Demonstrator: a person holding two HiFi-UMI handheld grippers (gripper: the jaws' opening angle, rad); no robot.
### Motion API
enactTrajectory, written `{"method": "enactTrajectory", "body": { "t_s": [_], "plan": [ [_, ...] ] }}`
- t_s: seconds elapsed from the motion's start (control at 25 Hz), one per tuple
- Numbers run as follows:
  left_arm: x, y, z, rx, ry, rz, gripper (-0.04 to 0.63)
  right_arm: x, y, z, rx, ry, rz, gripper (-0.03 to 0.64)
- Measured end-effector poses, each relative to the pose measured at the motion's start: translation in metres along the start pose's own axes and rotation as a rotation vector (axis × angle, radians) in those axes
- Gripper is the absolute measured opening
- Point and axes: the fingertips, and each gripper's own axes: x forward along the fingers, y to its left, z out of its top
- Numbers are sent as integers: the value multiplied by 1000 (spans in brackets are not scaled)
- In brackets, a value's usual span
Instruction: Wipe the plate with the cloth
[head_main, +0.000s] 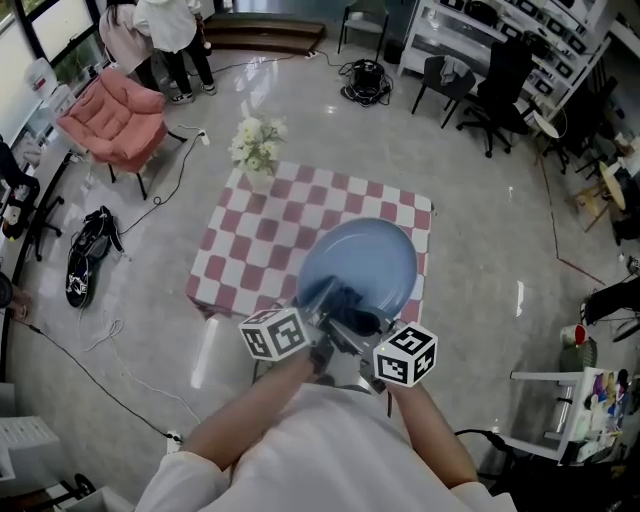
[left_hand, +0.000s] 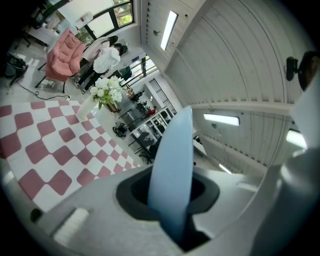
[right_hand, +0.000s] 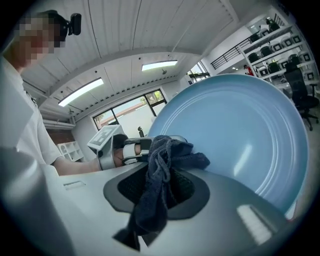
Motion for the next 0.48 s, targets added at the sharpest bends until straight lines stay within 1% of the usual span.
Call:
{"method": "enactTrajectory", "body": {
  "t_s": [0.12, 0.36, 0.48],
  "plan": [
    [0, 4, 7, 23, 14, -8, 74, 4, -7, -3, -31, 32, -33, 103],
    [0, 15, 18, 38, 41, -18, 72, 1, -33, -12, -5, 43, -118, 104],
    [2, 16, 19, 56, 66, -29, 72, -1, -44, -14, -14, 60, -166, 104]
  ]
}}
